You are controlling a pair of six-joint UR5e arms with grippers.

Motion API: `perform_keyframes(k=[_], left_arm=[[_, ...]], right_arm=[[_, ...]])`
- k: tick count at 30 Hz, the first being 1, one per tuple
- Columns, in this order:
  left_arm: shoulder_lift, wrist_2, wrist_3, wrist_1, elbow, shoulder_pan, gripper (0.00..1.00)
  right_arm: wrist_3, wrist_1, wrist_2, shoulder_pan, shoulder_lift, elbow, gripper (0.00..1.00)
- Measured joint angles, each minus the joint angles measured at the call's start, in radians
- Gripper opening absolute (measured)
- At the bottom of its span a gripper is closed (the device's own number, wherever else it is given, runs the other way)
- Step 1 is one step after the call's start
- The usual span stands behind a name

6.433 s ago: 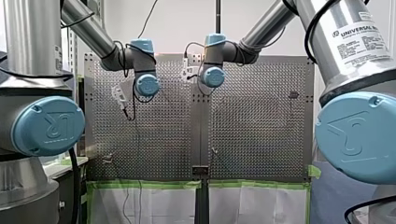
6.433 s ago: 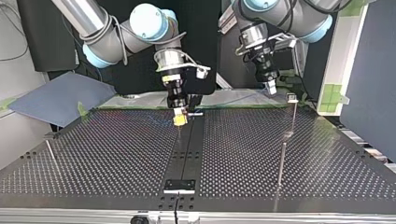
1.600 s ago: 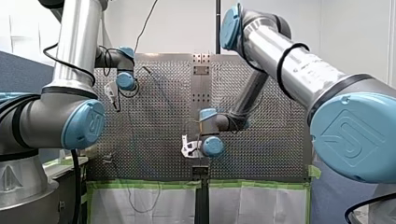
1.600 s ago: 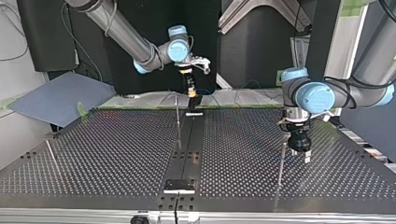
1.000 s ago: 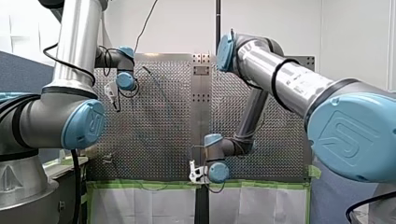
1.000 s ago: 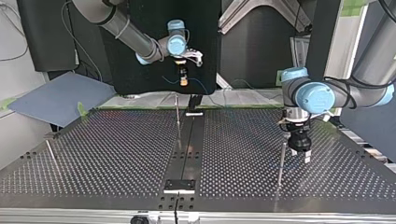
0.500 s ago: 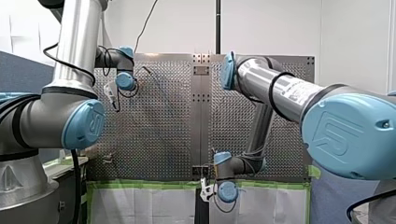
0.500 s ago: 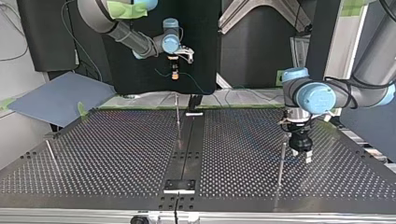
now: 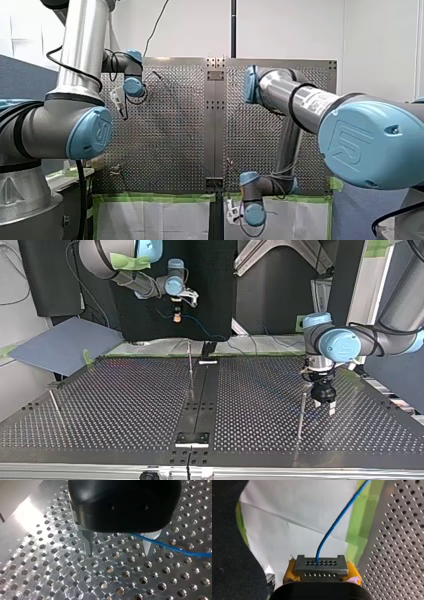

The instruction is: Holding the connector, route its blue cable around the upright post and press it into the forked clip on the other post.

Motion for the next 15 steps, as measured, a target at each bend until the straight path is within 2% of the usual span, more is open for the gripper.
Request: perform_keyframes(k=[6,15], left_arm=[[0.0,0.001,0.0,0.0,0.0,0.001,1.0],[0.0,-0.002,0.002,-0.008,0.0,0.001,1.0]], right_arm=[[0.001,-0.045,0.0,-0.013,-0.047,0.048,0.0],[0.0,-0.068,0.002,-0.019,-0.121,0.122,0.0]])
